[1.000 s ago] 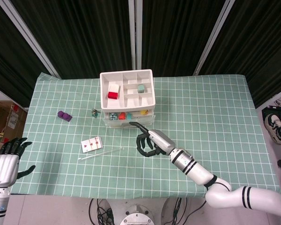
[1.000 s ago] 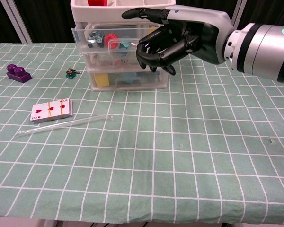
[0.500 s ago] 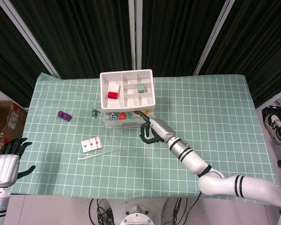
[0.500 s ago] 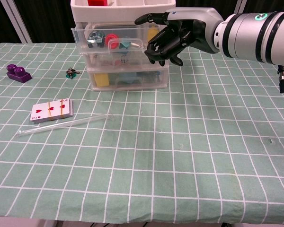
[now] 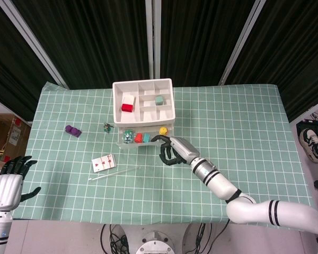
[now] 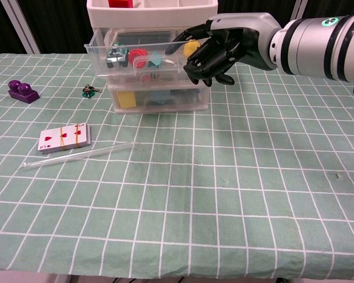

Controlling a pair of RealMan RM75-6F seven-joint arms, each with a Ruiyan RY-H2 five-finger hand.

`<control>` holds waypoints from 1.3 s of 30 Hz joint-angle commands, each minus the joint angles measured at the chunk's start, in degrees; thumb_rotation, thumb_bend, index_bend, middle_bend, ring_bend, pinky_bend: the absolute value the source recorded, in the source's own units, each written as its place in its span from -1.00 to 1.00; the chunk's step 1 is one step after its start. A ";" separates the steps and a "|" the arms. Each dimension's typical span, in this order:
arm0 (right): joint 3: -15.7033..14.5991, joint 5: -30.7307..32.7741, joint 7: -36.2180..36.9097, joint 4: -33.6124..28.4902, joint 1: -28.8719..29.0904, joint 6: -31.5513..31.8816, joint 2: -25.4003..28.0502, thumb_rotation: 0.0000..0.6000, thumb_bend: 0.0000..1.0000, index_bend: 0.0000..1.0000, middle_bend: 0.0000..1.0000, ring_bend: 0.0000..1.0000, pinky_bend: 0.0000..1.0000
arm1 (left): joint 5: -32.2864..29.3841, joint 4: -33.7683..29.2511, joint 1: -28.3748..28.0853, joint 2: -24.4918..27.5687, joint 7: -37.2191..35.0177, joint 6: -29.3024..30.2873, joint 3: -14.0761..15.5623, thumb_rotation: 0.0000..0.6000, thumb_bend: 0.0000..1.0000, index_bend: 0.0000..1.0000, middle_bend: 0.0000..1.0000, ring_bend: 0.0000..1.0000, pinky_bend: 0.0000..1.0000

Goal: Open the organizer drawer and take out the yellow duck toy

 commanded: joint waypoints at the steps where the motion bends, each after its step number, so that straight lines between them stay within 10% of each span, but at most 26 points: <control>1: -0.70 -2.01 1.49 -2.52 -1.41 -0.78 2.00 1.00 -0.12 -0.45 0.22 0.25 0.63 | -0.01 -0.02 -0.04 0.00 0.02 -0.05 -0.01 1.00 -0.82 -0.51 -0.64 -0.74 -0.63; 27: -3.01 -13.51 -2.29 -16.96 -5.11 1.56 18.00 1.00 -0.44 -0.98 0.28 0.44 0.79 | 0.32 0.07 0.63 0.38 -0.29 1.37 -0.02 1.00 -0.81 -0.51 -0.64 -0.74 -0.63; 39: -2.99 11.21 -47.51 -12.80 13.57 12.51 10.95 1.00 -0.47 -0.33 0.70 0.78 1.00 | 0.86 -0.50 1.39 0.08 -0.05 2.55 0.30 1.00 -0.82 -0.51 -0.64 -0.74 -0.63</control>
